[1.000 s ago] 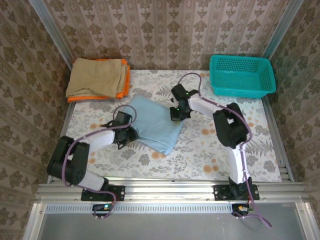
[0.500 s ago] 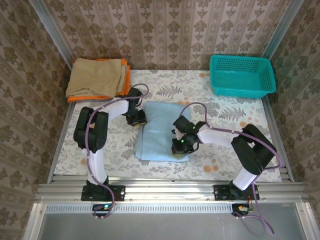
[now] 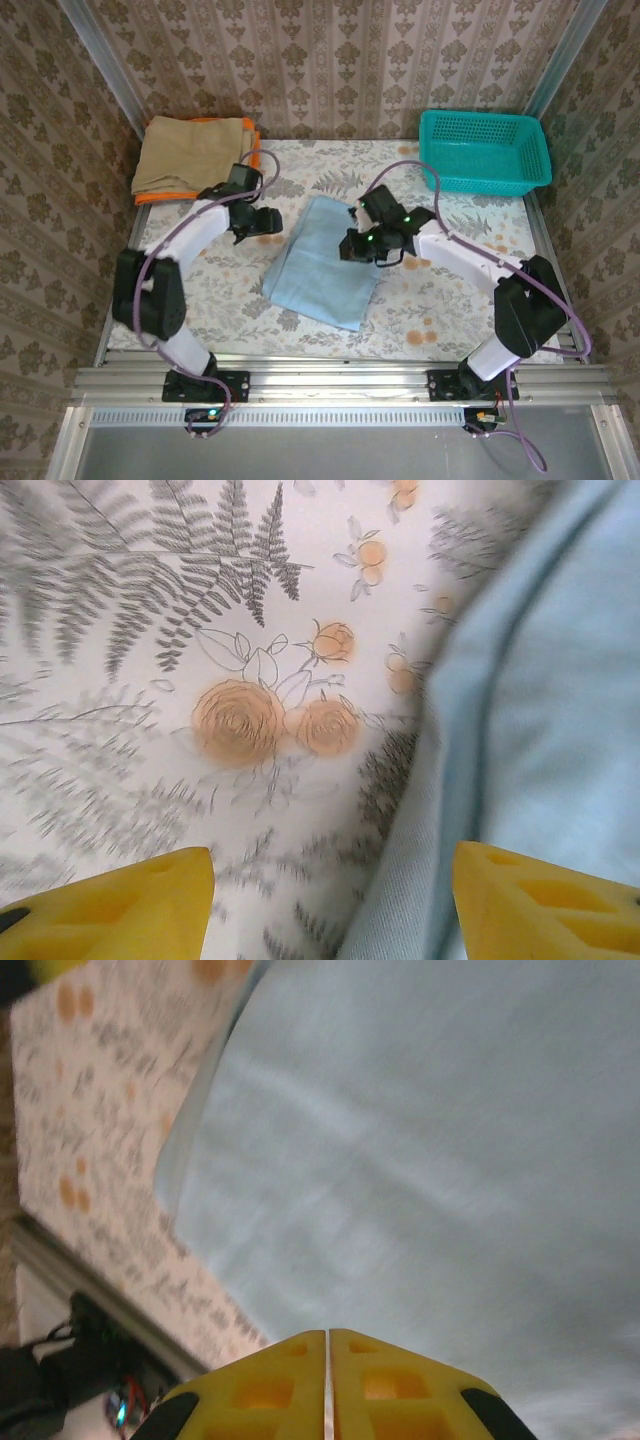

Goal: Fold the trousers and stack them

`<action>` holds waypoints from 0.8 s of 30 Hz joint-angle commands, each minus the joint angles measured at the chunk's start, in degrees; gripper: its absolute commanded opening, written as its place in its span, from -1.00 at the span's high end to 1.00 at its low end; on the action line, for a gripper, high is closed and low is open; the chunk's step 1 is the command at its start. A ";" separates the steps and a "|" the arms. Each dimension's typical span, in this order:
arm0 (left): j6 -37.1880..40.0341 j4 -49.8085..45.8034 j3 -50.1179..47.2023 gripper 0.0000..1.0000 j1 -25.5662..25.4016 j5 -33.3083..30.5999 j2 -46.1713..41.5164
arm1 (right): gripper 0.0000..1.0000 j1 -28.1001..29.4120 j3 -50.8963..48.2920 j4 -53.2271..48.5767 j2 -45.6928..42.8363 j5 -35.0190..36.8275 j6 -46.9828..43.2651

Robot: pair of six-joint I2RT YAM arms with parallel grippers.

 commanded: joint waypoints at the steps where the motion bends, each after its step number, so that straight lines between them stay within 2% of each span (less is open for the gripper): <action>1: -0.80 -6.87 -5.33 -0.28 -7.09 -5.67 -7.42 | 0.77 -3.50 5.49 -5.87 5.65 6.62 -5.42; 4: -8.39 -5.18 -12.43 -0.25 -15.18 -8.00 -11.62 | 0.78 -5.84 11.32 -6.26 13.51 6.63 -6.88; 7: -15.56 -0.49 -19.77 -0.20 -21.14 -9.08 -14.14 | 0.77 -6.35 17.69 -7.58 20.22 8.19 -8.14; 10: -19.54 7.51 -26.47 -0.12 -21.81 -6.99 -13.75 | 0.79 -7.33 23.74 -9.96 28.02 8.30 -8.40; 13: -19.58 11.69 -29.69 0.03 -18.64 -6.36 -9.79 | 0.84 -7.66 24.70 -11.12 30.55 9.45 -8.57; 17: -16.80 15.32 -31.06 0.21 -9.45 -4.18 -6.19 | 0.93 -7.75 17.84 -8.76 26.70 9.11 -8.21; 21: -12.97 15.10 -26.51 0.25 -1.69 -3.83 -2.34 | 1.00 -7.55 9.61 -6.60 22.75 8.03 -7.63; 24: -9.90 14.36 -20.31 0.27 2.08 -2.59 2.72 | 1.00 -7.01 2.27 -4.92 18.01 7.51 -6.06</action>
